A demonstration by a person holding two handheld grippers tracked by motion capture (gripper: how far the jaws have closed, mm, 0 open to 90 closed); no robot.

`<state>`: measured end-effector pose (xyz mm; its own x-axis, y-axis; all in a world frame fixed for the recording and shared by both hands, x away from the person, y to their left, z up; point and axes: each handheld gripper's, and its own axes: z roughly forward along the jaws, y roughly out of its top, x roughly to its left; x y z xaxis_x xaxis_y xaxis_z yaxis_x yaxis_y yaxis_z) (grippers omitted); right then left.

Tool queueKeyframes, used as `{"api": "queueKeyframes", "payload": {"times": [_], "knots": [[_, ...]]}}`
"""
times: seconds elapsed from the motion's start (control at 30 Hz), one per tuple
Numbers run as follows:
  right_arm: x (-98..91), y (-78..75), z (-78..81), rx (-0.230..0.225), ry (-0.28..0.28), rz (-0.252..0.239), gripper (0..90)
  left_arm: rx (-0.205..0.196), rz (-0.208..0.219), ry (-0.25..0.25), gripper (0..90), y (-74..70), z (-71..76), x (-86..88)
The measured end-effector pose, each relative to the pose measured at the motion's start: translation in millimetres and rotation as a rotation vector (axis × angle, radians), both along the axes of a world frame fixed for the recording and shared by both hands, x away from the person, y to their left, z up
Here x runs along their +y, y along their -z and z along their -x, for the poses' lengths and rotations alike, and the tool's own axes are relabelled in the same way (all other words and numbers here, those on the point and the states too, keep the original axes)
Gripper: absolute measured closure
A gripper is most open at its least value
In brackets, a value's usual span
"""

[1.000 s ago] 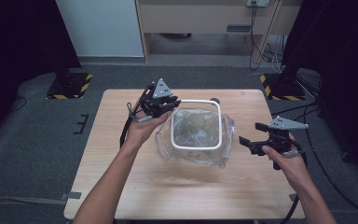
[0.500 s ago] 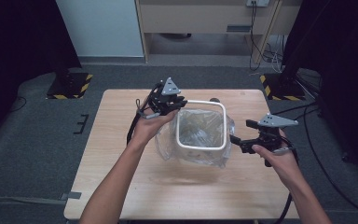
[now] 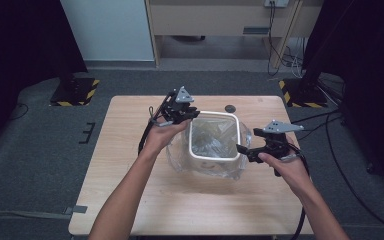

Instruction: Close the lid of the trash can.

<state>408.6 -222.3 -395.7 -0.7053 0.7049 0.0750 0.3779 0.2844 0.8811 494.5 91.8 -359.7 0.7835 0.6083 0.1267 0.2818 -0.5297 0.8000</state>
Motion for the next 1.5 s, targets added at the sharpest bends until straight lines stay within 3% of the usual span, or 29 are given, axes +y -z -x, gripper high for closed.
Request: {"api": "queueKeyframes", "payload": {"times": [0.53,0.77,1.17,1.5], "knots": [[3.3,11.2,-2.9,0.034,0.008,0.043,6.9,0.041,0.002,-0.015,78.2,21.8,-8.6,1.9],[1.4,14.7,-2.8,0.038,0.014,0.024,6.9,0.054,-0.001,-0.008,78.3,27.5,-11.5,-0.8],[0.5,17.9,-2.8,0.046,0.017,0.017,7.2,0.05,0.011,-0.009,77.9,32.8,-12.7,-2.0],[1.0,18.0,-4.9,0.05,0.025,0.012,7.5,0.017,0.02,-0.038,76.2,36.1,-10.5,-1.7]]}}
